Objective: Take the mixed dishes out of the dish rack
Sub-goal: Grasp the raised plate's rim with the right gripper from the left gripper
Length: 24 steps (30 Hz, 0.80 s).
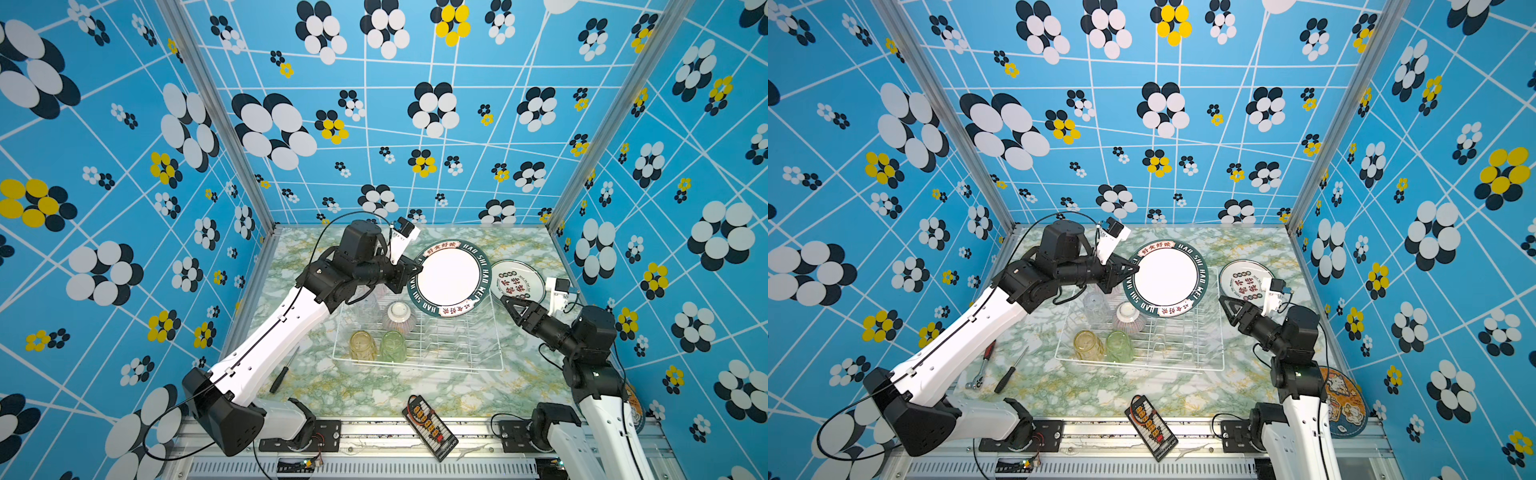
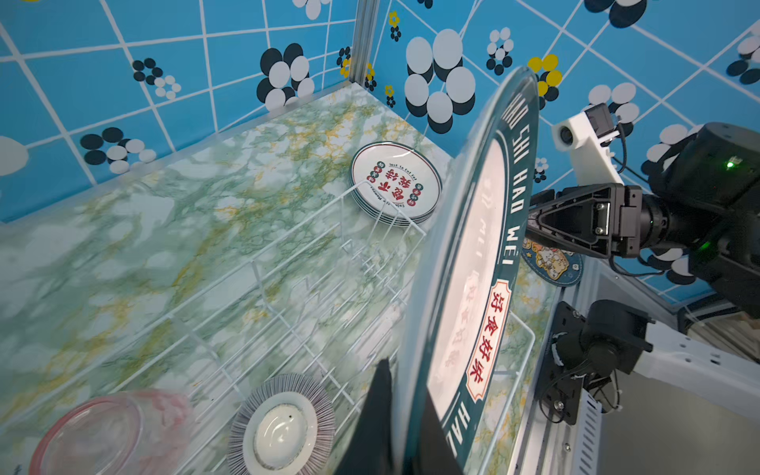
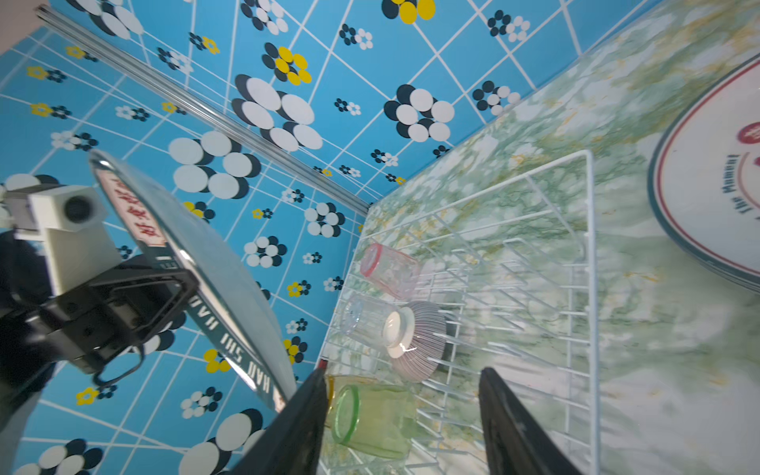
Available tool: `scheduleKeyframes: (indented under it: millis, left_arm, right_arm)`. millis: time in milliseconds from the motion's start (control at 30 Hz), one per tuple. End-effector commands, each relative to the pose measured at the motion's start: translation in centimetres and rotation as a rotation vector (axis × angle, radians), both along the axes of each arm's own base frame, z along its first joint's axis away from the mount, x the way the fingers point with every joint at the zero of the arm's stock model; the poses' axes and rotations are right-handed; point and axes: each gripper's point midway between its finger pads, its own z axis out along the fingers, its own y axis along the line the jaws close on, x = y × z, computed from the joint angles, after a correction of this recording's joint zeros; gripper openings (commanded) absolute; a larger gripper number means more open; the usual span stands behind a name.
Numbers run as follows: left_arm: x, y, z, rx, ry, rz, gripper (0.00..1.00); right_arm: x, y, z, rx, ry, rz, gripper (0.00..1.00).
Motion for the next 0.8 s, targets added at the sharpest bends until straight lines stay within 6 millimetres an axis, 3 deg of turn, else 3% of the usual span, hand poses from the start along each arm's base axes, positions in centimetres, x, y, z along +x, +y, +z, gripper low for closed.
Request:
scheduleKeyframes:
  millis: [0, 167, 467, 767]
  left_arm:
    - [0.4, -1.3, 1.7, -0.162, 0.065, -0.059, 0.09]
    - [1.2, -2.2, 1.3, -0.228, 0.117, -0.088, 0.09]
    - [1.5, -3.6, 0.7, -0.27, 0.163, -0.131, 0.09]
    - [1.8, -4.7, -0.6, -0.27, 0.203, -0.157, 0.09]
  right_arm:
    - [-1.7, 1.7, 4.2, 0.092, -0.147, 0.118, 0.59]
    - [-2.4, 2.4, 5.7, 0.104, -0.184, 0.153, 0.57]
    - [-1.0, 2.5, 5.4, 0.123, -0.164, 0.146, 0.55]
    - [0.3, 4.4, 6.1, 0.137, -0.185, 0.19, 0.41]
